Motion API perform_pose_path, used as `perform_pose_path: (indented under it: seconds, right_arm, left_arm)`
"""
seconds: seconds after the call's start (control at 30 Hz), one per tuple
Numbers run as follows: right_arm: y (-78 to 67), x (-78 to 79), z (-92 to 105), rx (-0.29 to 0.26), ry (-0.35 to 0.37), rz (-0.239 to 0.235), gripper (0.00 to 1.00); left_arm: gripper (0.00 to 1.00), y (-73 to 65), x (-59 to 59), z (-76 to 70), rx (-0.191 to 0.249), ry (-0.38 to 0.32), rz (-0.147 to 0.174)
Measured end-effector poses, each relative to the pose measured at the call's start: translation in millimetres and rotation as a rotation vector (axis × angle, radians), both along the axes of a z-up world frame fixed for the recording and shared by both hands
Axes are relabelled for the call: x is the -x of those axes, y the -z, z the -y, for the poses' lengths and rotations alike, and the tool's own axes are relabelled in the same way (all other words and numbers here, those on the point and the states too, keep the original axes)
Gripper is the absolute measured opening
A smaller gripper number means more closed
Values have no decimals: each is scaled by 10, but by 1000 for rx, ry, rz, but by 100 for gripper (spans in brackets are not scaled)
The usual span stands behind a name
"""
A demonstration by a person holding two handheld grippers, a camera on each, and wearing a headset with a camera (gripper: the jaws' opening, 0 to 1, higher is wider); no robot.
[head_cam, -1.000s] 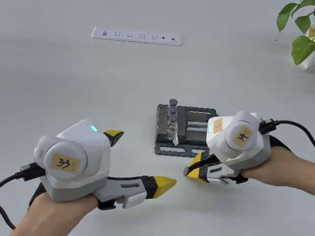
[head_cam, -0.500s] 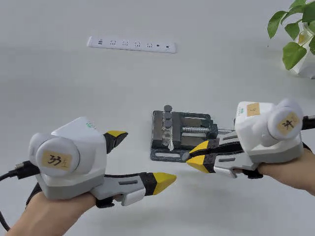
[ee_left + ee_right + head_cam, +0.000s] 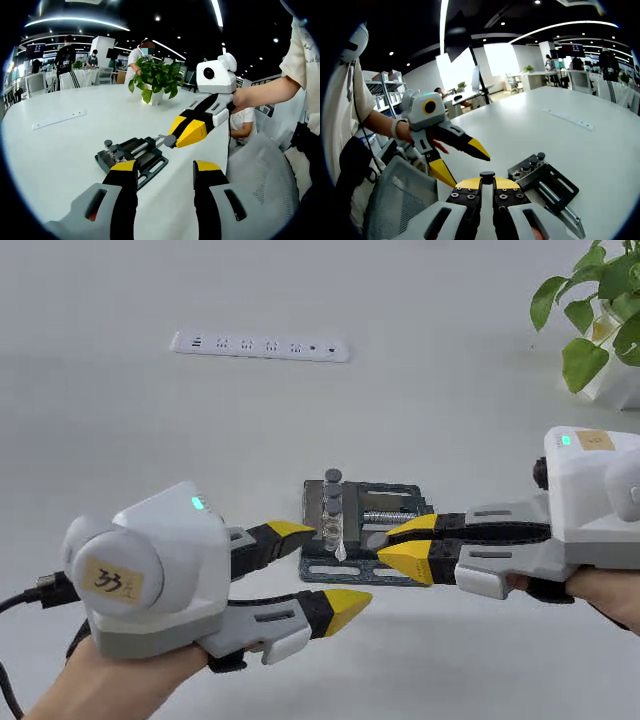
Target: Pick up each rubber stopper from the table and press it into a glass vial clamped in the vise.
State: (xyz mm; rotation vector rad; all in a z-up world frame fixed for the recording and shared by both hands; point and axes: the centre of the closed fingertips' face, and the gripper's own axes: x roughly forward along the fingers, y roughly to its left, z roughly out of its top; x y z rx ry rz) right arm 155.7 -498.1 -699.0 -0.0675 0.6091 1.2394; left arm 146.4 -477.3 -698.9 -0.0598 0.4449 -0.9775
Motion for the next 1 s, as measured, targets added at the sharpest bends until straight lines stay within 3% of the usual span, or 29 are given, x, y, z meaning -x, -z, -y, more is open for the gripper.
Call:
perform_pose_path:
  seconds: [0.07, 0.1, 0.17, 0.3, 0.53, 0.73, 1.0]
  right_arm:
    - [4, 5, 0, 3, -12, 20, 2]
    - [8, 15, -5, 1, -19, 22, 2]
    - [6, 36, -23, -5, -30, 43, 2]
    - [24, 76, -56, -6, -49, 68, 2]
    - [-25, 80, -107, -22, -59, 126, 2]
    - [-76, 68, -133, -27, -63, 179, 2]
    - [-106, 61, -196, 0, -59, 239, 2]
  left_arm:
    - [37, -22, 5, 25, 16, 2, -25]
    - [37, -32, 8, 39, 37, -6, -59]
    - [35, -76, -24, 45, 64, -17, -66]
    - [26, -149, -82, 67, 160, -53, -145]
    - [23, -154, -168, 55, 290, -100, -264]
    - [13, -139, -200, 12, 347, -136, -316]
    - [11, -169, -189, 36, 365, -148, -322]
